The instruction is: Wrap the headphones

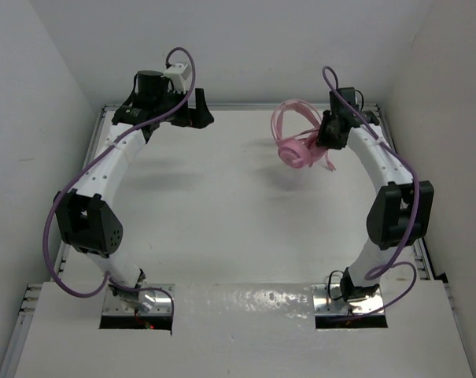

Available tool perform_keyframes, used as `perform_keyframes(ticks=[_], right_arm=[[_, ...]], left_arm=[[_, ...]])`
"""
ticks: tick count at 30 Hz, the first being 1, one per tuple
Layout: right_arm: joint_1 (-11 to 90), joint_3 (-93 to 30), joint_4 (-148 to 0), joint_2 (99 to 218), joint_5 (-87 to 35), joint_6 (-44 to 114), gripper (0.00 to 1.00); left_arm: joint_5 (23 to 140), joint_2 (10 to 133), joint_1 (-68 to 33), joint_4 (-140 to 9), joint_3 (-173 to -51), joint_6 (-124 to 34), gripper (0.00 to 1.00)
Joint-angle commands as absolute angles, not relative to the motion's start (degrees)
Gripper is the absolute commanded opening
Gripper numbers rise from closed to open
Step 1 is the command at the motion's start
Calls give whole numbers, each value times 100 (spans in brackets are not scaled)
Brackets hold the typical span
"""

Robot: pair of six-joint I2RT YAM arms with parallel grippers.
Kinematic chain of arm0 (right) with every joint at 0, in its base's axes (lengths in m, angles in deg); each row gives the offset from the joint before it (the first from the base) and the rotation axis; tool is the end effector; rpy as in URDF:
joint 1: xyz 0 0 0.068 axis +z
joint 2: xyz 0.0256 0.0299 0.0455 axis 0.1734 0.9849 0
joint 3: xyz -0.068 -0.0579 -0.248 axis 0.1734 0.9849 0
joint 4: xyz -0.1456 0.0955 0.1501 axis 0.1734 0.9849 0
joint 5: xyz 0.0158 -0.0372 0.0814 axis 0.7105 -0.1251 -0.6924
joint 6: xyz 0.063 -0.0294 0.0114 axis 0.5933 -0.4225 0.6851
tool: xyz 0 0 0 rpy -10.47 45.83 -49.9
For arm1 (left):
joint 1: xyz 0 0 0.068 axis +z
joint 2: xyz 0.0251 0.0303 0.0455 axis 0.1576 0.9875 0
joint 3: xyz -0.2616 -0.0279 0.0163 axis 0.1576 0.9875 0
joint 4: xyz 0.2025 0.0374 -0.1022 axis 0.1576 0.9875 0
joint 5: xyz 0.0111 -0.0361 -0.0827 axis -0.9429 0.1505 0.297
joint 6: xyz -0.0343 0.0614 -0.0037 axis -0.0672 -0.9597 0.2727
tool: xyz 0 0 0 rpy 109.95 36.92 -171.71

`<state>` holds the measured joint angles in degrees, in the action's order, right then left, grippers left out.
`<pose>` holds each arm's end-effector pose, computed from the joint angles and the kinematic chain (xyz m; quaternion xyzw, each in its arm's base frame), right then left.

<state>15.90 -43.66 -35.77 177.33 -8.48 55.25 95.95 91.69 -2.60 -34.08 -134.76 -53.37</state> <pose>0.3644 0.0279 0.2733 0.2010 0.9200 0.0158 0.3361 0.3534 -0.0955 0.3608 0.1597 0.8404 -0.2315 0.4632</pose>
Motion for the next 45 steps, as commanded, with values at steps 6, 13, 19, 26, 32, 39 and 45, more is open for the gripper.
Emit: perform_keyframes(ticks=[6, 13, 19, 26, 32, 39, 45], right_arm=[[2281, -4858, -4076, 17120, -894, 5718, 0], [2563, -4753, -4269, 16909, -1281, 6078, 0], [2370, -4525, -4261, 16979, -1044, 6218, 0], [1825, -3848, -4410, 16970, -850, 6430, 0], [1272, -3592, -4445, 16996, -912, 6447, 0], [472, -3233, -4410, 17014, -833, 6237, 0], [269, -2775, -4419, 17040, -771, 5947, 0]], left_arm=[[9573, 9107, -280, -3602, -13630, -5381, 99], [9520, 9124, -280, -3602, -13622, -5407, 99], [9546, 9107, -280, -3602, -13613, -5425, 99], [9573, 9080, -280, -3602, -13578, -5442, 98], [9590, 9063, -280, -3602, -13560, -5451, 98], [9608, 9045, -280, -3611, -13551, -5442, 98], [9634, 9071, -280, -3629, -13552, -5407, 98]])
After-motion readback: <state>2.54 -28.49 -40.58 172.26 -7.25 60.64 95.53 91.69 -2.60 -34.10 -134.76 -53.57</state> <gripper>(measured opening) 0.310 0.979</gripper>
